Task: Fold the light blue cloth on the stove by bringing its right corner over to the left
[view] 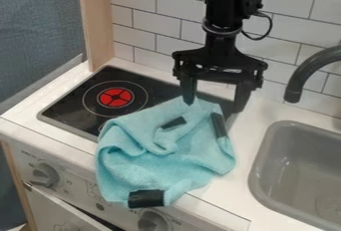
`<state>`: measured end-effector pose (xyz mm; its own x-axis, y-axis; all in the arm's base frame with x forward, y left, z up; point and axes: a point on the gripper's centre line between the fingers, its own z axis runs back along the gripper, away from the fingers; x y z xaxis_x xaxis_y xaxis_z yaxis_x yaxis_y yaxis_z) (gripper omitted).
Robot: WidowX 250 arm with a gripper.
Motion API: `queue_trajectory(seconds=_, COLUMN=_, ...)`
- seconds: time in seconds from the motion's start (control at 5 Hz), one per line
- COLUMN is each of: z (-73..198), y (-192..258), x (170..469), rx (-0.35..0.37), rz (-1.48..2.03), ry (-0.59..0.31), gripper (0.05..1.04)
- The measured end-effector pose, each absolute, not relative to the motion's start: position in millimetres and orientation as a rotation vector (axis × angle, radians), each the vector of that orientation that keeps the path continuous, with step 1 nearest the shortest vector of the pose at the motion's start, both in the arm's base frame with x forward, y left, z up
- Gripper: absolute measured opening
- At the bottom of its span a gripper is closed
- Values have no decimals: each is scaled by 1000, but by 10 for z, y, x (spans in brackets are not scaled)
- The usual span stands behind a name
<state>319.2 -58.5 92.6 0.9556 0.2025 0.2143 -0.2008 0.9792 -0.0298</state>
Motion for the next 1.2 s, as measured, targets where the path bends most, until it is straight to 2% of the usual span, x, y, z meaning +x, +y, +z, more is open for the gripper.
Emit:
queue_trajectory(seconds=0.4, z=641, y=-624, x=3163, rx=17, rz=241, ry=-147, gripper=999)
queue_trajectory(seconds=1.2, z=269, y=-766, x=3624, rx=103, rz=278, ry=-110, gripper=999)
